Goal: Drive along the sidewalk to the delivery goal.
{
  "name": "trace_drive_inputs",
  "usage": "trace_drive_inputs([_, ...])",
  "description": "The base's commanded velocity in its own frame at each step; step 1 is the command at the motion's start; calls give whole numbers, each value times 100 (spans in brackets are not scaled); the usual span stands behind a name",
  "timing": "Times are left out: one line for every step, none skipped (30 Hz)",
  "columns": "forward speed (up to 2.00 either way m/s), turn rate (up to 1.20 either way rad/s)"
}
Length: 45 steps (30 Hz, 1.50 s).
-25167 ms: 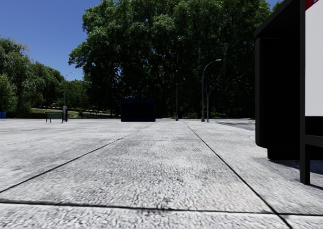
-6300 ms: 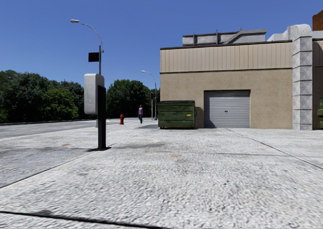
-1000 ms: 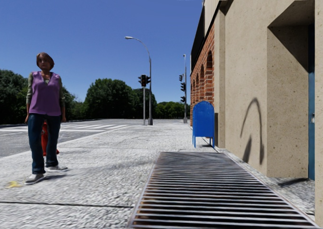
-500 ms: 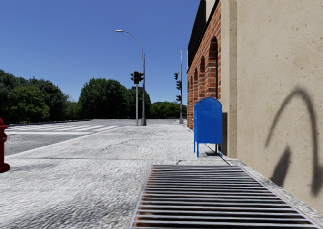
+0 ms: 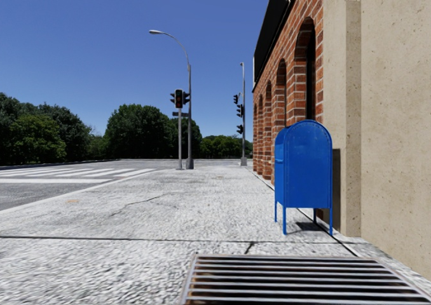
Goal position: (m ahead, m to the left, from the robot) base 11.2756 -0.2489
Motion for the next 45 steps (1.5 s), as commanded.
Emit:
trace_drive_inputs([200, 0])
trace_drive_inputs([200, 0])
trace_drive_inputs([200, 0])
trace_drive_inputs([200, 0])
trace_drive_inputs([200, 0])
trace_drive_inputs([200, 0])
trace_drive_inputs([200, 0])
trace_drive_inputs([200, 0])
trace_drive_inputs([200, 0])
trace_drive_inputs([200, 0])
trace_drive_inputs([200, 0])
trace_drive_inputs([200, 0])
trace_drive_inputs([200, 0])
trace_drive_inputs([200, 0])
trace_drive_inputs([200, 0])
trace_drive_inputs([200, 0])
trace_drive_inputs([200, 0])
trace_drive_inputs([200, 0])
trace_drive_inputs([200, 0])
trace_drive_inputs([200, 0])
trace_drive_inputs([200, 0])
trace_drive_inputs([200, 0])
trace_drive_inputs([200, 0])
trace_drive_inputs([200, 0])
trace_drive_inputs([200, 0])
trace_drive_inputs([200, 0])
trace_drive_inputs([200, 0])
trace_drive_inputs([200, 0])
trace_drive_inputs([200, 0])
trace_drive_inputs([200, 0])
trace_drive_inputs([200, 0])
trace_drive_inputs([200, 0])
trace_drive_inputs([200, 0])
trace_drive_inputs([200, 0])
trace_drive_inputs([200, -33])
trace_drive_inputs([200, -85])
trace_drive_inputs([200, -106])
trace_drive_inputs([200, -110])
trace_drive_inputs([200, -110])
trace_drive_inputs([200, -15])
trace_drive_inputs([200, -1])
trace_drive_inputs([200, 0])
trace_drive_inputs([200, 0])
trace_drive_inputs([200, 0])
trace_drive_inputs([200, 0])
